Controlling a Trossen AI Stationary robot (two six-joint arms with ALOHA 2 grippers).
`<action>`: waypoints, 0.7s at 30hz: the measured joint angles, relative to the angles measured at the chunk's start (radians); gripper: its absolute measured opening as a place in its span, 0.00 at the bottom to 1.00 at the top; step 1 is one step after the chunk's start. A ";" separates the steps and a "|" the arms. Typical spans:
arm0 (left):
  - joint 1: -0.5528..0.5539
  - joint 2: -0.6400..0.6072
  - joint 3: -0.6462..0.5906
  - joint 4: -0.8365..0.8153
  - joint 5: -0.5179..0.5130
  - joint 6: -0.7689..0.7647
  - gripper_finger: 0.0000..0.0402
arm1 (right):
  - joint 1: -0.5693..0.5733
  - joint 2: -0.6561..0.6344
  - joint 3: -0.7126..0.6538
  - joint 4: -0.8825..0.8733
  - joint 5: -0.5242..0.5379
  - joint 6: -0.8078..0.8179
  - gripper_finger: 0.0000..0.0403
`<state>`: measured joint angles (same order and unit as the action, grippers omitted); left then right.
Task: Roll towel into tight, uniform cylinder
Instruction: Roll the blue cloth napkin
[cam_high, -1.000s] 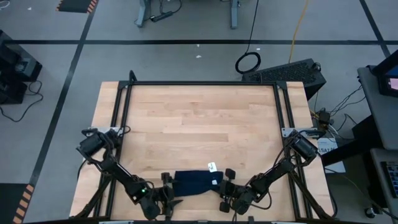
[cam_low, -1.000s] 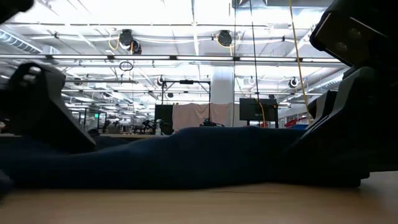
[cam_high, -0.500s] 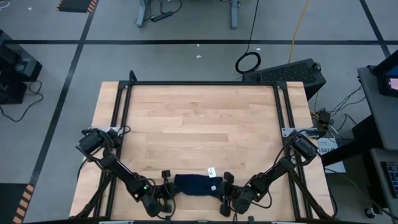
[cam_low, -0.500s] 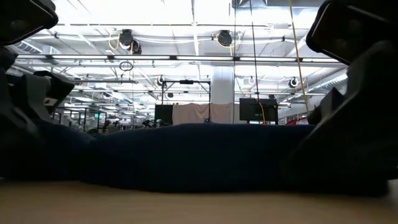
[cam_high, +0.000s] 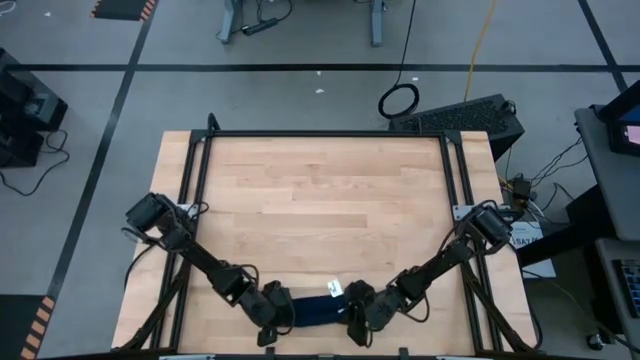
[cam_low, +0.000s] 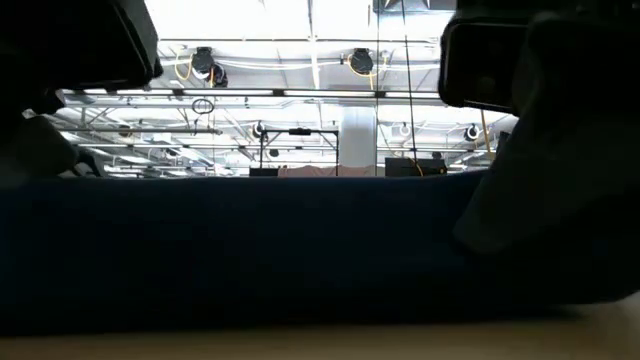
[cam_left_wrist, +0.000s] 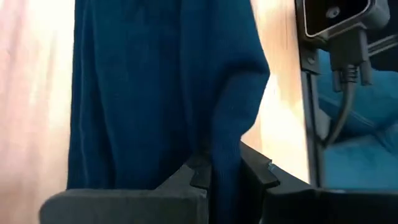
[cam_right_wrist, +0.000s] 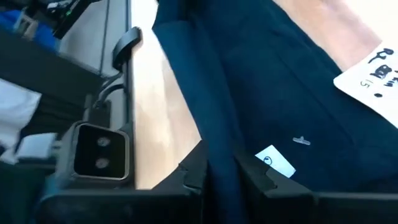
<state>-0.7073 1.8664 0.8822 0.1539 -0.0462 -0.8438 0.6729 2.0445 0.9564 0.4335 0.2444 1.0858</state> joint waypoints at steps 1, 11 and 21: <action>0.007 0.000 -0.002 0.002 0.029 -0.012 0.10 | -0.006 0.000 0.000 0.006 -0.023 0.004 0.10; 0.037 -0.006 -0.005 0.021 0.124 -0.016 0.10 | -0.023 -0.025 0.000 0.005 -0.144 -0.090 0.11; 0.050 -0.006 -0.008 0.018 0.169 -0.040 0.10 | 0.005 -0.048 -0.003 -0.082 -0.058 -0.376 0.38</action>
<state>-0.6571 1.8606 0.8740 0.1721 0.1227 -0.8842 0.6775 1.9963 0.9535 0.3514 0.1864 0.7094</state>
